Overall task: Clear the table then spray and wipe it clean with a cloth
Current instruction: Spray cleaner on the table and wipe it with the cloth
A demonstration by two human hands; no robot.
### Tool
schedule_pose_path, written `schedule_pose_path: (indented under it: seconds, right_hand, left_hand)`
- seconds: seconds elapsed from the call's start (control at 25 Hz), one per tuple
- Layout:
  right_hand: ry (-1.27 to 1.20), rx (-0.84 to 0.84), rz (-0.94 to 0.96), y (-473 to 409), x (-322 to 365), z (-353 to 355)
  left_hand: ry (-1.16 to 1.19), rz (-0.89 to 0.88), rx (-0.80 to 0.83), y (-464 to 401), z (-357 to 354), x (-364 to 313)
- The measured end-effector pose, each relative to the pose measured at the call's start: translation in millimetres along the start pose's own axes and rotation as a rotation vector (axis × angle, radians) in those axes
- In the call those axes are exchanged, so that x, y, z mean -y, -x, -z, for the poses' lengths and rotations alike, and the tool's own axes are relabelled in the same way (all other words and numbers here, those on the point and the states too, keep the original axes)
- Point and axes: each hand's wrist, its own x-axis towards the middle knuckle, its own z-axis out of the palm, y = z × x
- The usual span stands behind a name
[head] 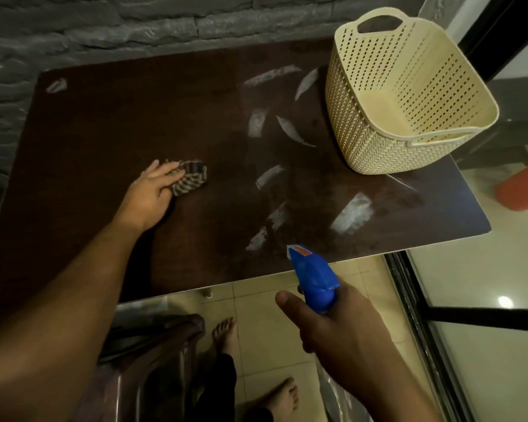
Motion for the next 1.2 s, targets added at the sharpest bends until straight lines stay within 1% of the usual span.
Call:
schedule_pose_path:
  seconds: [0.08,0.12,0.2,0.24,0.28,0.32,0.4,0.48,0.56,0.6,0.68,0.72,0.76,0.8,0.84,0.92,1.0,1.04,1.08,1.12,1.2]
  right_hand:
    - [0.008,-0.002,0.008,1.0,-1.2,0.3]
    - [0.008,0.000,0.010,2.0,-0.9,0.4]
    - [0.004,-0.004,0.011,5.4,-1.3,1.7]
    - [0.003,-0.005,0.008,7.9,-2.7,2.7]
    - [0.002,-0.005,0.005,10.1,-4.4,3.6]
    - [0.006,-0.006,0.003,12.0,-6.6,4.4]
    - [0.024,-0.013,0.005,12.7,-11.4,4.3]
    - [0.030,-0.023,0.005,12.0,-13.9,0.9]
    - [0.016,-0.037,0.010,10.6,-13.6,-3.4]
    - [0.013,-0.039,0.014,10.4,-13.0,-5.3]
    - [0.014,-0.029,0.018,11.0,-10.7,-6.7]
    - [0.015,-0.025,0.015,11.3,-10.0,-5.5]
    - [0.022,-0.020,0.012,11.8,-10.7,-4.1]
    - [0.031,-0.011,0.012,12.9,-11.7,-2.6]
    - [0.042,0.001,0.012,13.5,-12.6,-1.8]
    - [0.052,0.013,0.005,13.9,-13.7,-1.5]
    - [0.038,0.000,-0.001,14.0,-16.9,-2.4]
    - [0.032,-0.004,-0.002,13.7,-17.5,-3.6]
    - [0.029,-0.005,-0.002,12.9,-17.8,-5.0]
    - [0.027,-0.002,-0.003,12.9,-17.1,-6.0]
    - [0.022,0.013,-0.017,14.0,-16.1,-7.2]
  left_hand:
    - [0.027,-0.066,0.063,2.8,-28.2,-43.2]
    - [0.028,-0.156,0.123,24.0,-45.0,-56.3]
    - [0.035,-0.338,0.227,77.5,-57.6,-59.9]
    - [0.061,-0.381,0.236,97.3,-51.7,-47.9]
    - [0.068,-0.388,0.212,104.2,-38.0,-29.6]
    - [0.049,-0.351,0.191,99.7,-22.6,-12.0]
    - [0.023,-0.234,0.125,64.6,0.6,10.8]
    - [-0.029,-0.137,0.058,24.4,-1.0,0.5]
    - [-0.002,-0.118,0.063,14.8,-23.1,-36.5]
    - [0.017,-0.149,0.097,24.9,-36.3,-53.5]
    - [0.035,-0.318,0.207,68.9,-53.9,-62.5]
    - [0.050,-0.405,0.240,91.0,-54.7,-54.7]
    - [0.061,-0.451,0.250,107.5,-47.1,-40.7]
    - [0.060,-0.460,0.234,111.7,-34.3,-23.2]
    - [0.030,-0.418,0.215,103.6,-20.1,-5.6]
    - [-0.040,-0.238,0.138,65.6,2.4,18.8]
    - [-0.058,-0.098,0.021,28.6,4.2,7.3]
    - [-0.042,-0.082,-0.005,22.3,-4.7,-10.3]
    - [-0.022,-0.104,0.005,24.4,-18.0,-31.1]
    - [-0.010,-0.169,0.051,37.1,-34.1,-51.9]
    - [0.006,-0.377,0.193,79.9,-59.4,-72.8]
